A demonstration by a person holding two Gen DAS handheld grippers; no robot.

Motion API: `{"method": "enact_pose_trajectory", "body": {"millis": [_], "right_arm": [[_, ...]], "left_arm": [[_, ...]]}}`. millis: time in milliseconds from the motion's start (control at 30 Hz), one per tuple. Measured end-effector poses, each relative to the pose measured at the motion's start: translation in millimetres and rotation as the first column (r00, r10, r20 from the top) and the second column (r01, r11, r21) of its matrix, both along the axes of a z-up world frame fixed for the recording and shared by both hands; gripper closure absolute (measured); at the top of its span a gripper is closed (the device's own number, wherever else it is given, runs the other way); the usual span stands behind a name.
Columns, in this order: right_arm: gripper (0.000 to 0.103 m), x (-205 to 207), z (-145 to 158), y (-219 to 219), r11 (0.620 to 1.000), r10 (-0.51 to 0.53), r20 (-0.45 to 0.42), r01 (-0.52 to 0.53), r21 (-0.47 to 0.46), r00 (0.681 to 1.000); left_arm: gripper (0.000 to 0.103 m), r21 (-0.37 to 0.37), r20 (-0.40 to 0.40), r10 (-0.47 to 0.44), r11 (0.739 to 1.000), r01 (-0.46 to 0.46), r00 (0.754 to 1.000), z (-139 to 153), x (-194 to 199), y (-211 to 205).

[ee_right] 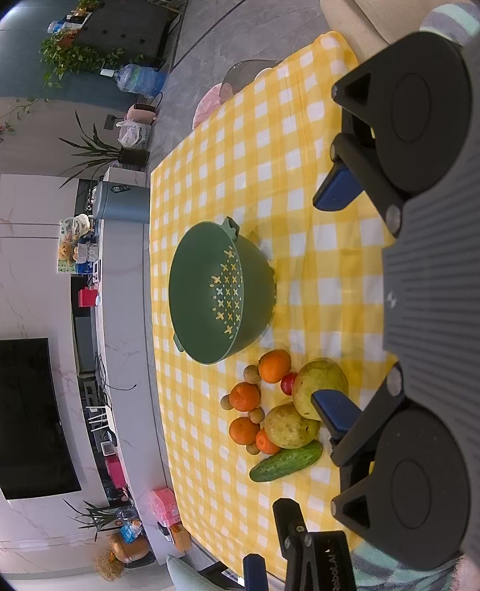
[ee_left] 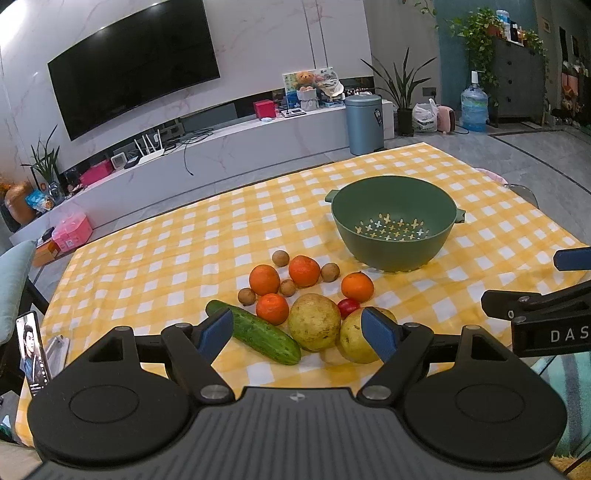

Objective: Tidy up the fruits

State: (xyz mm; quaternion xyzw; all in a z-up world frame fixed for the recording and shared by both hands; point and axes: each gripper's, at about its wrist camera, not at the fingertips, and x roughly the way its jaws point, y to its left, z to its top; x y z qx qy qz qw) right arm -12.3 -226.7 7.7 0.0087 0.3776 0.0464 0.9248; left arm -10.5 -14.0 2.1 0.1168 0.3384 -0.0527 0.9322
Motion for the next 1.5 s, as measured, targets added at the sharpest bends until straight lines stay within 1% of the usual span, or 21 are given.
{"method": "enact_pose_trajectory", "body": {"millis": [433, 533, 800, 1133, 1233, 1400, 1500], "right_arm": [[0.004, -0.2, 0.4, 0.2, 1.000, 0.002, -0.004, -0.002, 0.001, 1.000], [0.004, -0.4, -0.2, 0.4, 1.000, 0.004, -0.005, -0.004, 0.002, 1.000], [0.004, 0.3, -1.8, 2.0, 1.000, 0.011, -0.010, -0.011, 0.005, 1.000], [0.004, 4.4, -3.7, 5.5, 1.000, 0.018, -0.017, -0.018, 0.006, 1.000], [0.004, 6.8, -4.2, 6.9, 1.000, 0.029, 0.001, -0.029, 0.010, 1.000], [0.004, 11.7, -8.3, 11.9, 0.998, 0.053, 0.070, -0.056, 0.038, 0.996], [0.004, 17.2, -14.6, 19.4, 0.994, 0.087, 0.097, -0.092, 0.051, 0.991]], "left_arm": [[0.010, 0.004, -0.001, 0.002, 1.000, -0.002, 1.000, 0.5, -0.3, -0.1], [0.010, 0.002, 0.001, 0.004, 1.000, -0.004, 1.000, 6.9, -2.0, 1.6], [0.010, -0.005, -0.004, 0.008, 1.000, -0.008, 1.000, 12.6, -1.0, 4.8], [0.010, -0.007, -0.012, 0.012, 1.000, -0.012, 1.000, 10.4, 1.7, 8.9], [0.010, -0.004, -0.021, -0.002, 1.000, 0.002, 1.000, 9.1, 5.9, 13.3], [0.010, -0.016, -0.038, -0.038, 0.999, 0.037, 0.999, 9.3, 13.7, 23.0], [0.011, -0.021, -0.078, -0.049, 0.999, 0.048, 0.996, 6.2, 20.4, 29.8]]}}
